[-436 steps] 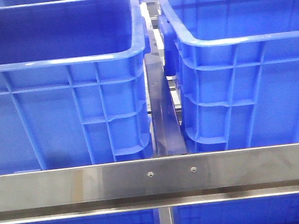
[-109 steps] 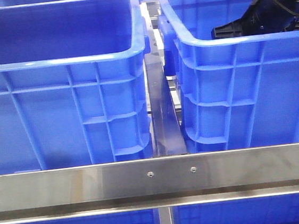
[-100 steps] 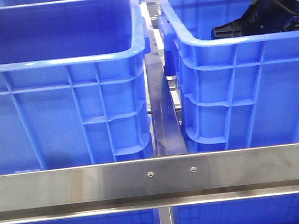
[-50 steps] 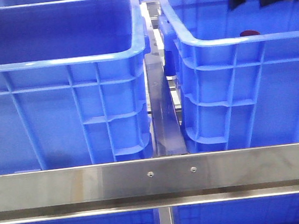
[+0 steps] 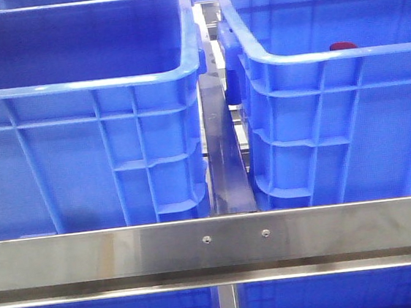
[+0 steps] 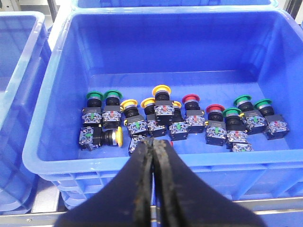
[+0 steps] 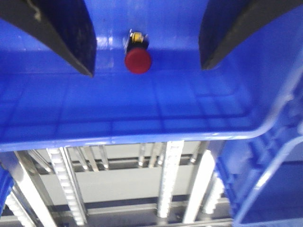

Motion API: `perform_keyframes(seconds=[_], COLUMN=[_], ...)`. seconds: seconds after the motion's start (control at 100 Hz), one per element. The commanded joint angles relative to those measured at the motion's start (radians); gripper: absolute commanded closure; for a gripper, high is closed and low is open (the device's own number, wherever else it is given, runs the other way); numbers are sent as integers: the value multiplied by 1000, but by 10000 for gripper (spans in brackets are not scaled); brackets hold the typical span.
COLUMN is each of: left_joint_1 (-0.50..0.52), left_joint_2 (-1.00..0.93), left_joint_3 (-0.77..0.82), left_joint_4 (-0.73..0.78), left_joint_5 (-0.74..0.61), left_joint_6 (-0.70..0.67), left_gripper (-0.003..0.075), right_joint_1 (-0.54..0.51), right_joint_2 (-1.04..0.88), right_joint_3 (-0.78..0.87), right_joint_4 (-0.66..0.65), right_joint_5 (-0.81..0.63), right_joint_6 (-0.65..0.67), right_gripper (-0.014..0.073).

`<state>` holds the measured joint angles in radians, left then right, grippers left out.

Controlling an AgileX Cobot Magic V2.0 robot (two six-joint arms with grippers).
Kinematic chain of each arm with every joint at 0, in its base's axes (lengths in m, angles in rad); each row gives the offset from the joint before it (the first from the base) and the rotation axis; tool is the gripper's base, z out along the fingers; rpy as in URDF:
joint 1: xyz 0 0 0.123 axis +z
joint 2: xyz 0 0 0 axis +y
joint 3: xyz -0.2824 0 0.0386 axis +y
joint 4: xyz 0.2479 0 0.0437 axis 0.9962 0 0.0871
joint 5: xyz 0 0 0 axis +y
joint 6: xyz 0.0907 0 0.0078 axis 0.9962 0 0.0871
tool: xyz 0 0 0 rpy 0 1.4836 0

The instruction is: Pick red and yellow buttons and place in box

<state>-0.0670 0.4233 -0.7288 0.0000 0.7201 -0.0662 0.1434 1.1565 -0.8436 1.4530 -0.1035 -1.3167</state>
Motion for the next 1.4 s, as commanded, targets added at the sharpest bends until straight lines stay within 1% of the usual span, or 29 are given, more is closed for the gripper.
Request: perform_keyframes(seconds=[0.0, 0.2, 0.39, 0.43, 0.46, 0.53, 0.58, 0.6, 0.62, 0.67, 0.72, 0.79, 0.83, 0.89, 0.96, 1.01, 1.06, 1.14, 1.16, 1.18, 1.21, 1.26, 1.32, 1.39], left_joint_1=[2, 2, 2, 2, 2, 2, 2, 2, 2, 2, 2, 2, 2, 2, 2, 2, 2, 2, 2, 2, 2, 2, 2, 2], left_joint_2=[8, 8, 8, 8, 8, 8, 8, 8, 8, 8, 8, 8, 8, 8, 8, 8, 8, 8, 8, 8, 8, 8, 10, 23], left_joint_3=[-27, -27, -27, -27, -27, -27, -27, -27, -27, -27, -27, -27, -27, -27, -27, -27, -27, -27, -27, -27, -27, -27, -27, -27], left_joint_4=[0, 0, 0, 0, 0, 0, 0, 0, 0, 0, 0, 0, 0, 0, 0, 0, 0, 0, 0, 0, 0, 0, 0, 0], left_joint_5=[-73, -73, -73, -73, -73, -73, -73, -73, -73, -73, -73, -73, -73, -73, -75, -75, -75, -75, -75, -75, -79, -84, -90, -105], left_joint_6=[-9, -9, -9, -9, -9, -9, -9, -9, -9, -9, -9, -9, -9, -9, -7, -2, -2, -2, -2, 0, 0, 0, 0, 0], left_gripper=[739, 739, 739, 739, 739, 739, 739, 739, 739, 739, 739, 739, 738, 738, 720, 673, 608, 470, 412, 383, 311, 230, 178, 172], right_joint_1=[-3, -3, -3, -3, -3, -3, -3, -3, -3, -3, -3, -3, -3, -3, -3, -3, -3, -3, -3, -3, -3, -3, -3, -3], right_joint_2=[-126, -353, -533, -563, -581, -615, -632, -637, -640, -642, -642, -642, -642, -642, -639, -638, -638, -638, -638, -638, -638, -638, -638, -638], right_joint_3=[43, 193, 283, 294, 303, 317, 323, 323, 323, 323, 323, 323, 323, 323, 323, 323, 323, 323, 323, 323, 323, 323, 323, 323], right_joint_4=[-11, -11, -11, -11, -11, -11, -11, -11, -11, -11, -11, -11, -10, -10, -10, -10, -10, -10, -10, -10, -10, -10, -10, -10], right_joint_5=[25, 43, 43, 43, 43, 40, 37, 37, 37, 37, 37, 38, 39, 40, 40, 40, 40, 40, 40, 40, 40, 40, 40, 40], right_joint_6=[-8, -8, -8, -8, -8, -8, -8, -8, -8, -8, -8, -8, -8, -8, -8, -8, -8, -8, -8, -8, -8, -8, -8, -8], right_gripper=[104, 106, 109, 124, 146, 235, 330, 355, 406, 481, 575, 669, 657, 662, 661, 661, 661, 661, 661, 661, 661, 661, 661, 661])
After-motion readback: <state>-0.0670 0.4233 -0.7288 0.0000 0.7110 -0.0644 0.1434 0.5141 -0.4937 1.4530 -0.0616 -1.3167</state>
